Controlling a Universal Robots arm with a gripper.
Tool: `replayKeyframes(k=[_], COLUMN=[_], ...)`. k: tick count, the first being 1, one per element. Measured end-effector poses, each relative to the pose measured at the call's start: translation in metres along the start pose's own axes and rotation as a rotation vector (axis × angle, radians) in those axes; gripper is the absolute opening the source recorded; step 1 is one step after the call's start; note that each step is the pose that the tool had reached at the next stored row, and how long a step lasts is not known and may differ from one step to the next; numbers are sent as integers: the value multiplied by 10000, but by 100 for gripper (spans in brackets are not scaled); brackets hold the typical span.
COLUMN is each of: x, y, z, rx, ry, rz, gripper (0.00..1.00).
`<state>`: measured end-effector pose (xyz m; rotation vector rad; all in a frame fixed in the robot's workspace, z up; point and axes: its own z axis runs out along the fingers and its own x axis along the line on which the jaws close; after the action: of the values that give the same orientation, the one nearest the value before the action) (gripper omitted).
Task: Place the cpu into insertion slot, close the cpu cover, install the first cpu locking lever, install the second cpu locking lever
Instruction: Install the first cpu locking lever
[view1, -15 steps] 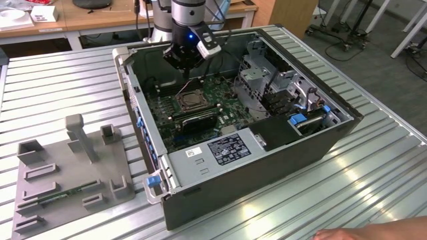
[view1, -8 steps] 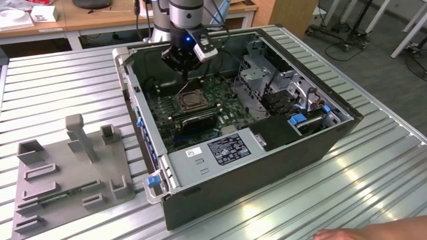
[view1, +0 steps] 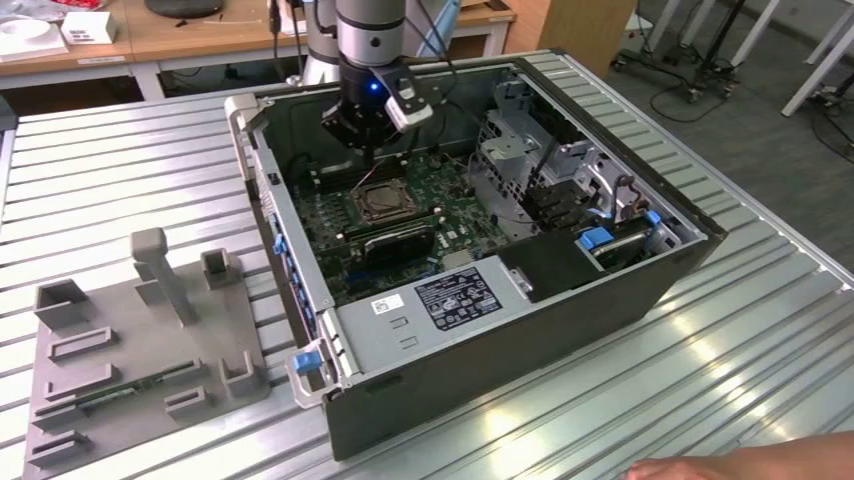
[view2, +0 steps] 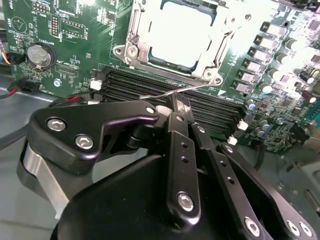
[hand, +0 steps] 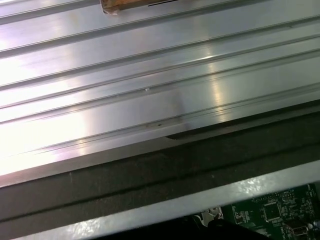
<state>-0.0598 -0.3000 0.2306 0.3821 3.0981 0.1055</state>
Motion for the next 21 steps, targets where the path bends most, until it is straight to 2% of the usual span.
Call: replayKeyframes(k=[10, 21], x=[-4, -98], y=[8, 31], z=[96, 112], rx=[-124, -127], ry=[28, 27], rz=[56, 83], gripper=[11, 11])
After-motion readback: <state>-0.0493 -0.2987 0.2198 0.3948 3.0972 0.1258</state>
